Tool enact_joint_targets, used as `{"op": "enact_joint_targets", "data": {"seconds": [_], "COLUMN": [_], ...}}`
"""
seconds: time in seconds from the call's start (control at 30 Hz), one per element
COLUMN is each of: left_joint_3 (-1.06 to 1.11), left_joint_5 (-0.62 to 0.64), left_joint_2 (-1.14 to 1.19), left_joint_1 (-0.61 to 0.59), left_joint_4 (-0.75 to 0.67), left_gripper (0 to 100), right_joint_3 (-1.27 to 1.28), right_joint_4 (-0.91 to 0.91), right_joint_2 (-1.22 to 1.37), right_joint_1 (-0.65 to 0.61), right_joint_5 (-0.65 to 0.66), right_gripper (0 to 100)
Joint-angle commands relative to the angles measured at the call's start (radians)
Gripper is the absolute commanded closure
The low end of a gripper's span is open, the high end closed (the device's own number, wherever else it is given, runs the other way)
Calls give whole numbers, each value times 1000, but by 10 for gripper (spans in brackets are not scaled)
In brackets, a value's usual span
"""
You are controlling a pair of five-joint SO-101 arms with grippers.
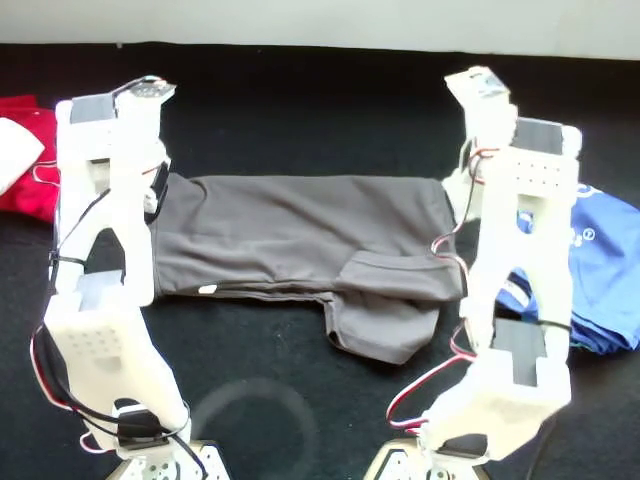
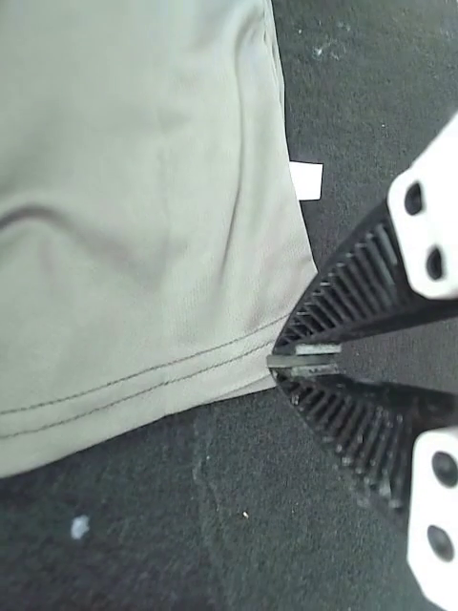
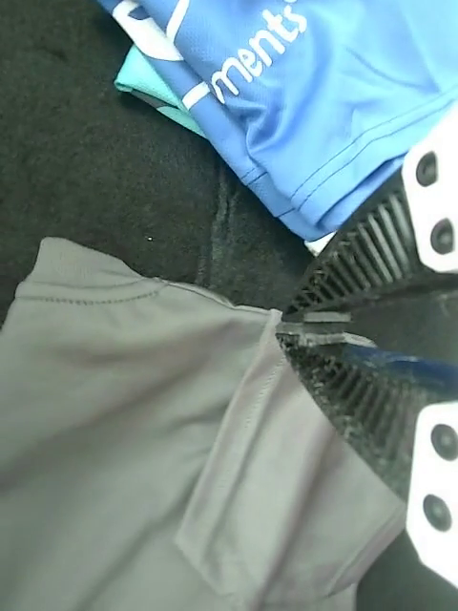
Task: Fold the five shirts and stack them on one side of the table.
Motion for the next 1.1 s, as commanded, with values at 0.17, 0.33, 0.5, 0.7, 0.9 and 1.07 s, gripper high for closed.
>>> {"op": "enact_joint_targets", "data": {"seconds": [0.17, 0.33, 0.5, 0.7, 0.9, 1.07], "left_joint_3": [-31, -35, -28, -27, 108, 292], "left_joint_5": [172, 201, 209, 213, 209, 212], "left_joint_2": [-225, -266, -265, -263, -263, -262], "left_joint_1": [173, 361, 585, 860, 1089, 1165], "left_joint_4": [75, 104, 104, 104, 95, -71], "left_gripper": [993, 986, 944, 848, 813, 806], "right_joint_3": [-277, -291, -289, -289, -214, -137], "right_joint_4": [197, 200, 200, 200, 200, 199], "right_joint_2": [-130, -275, -420, -544, -587, -625], "right_joint_1": [-1, 116, 251, 450, 615, 680], "right_joint_5": [-29, -15, 12, 103, 176, 215], "right_gripper": [992, 990, 989, 989, 989, 989]}}
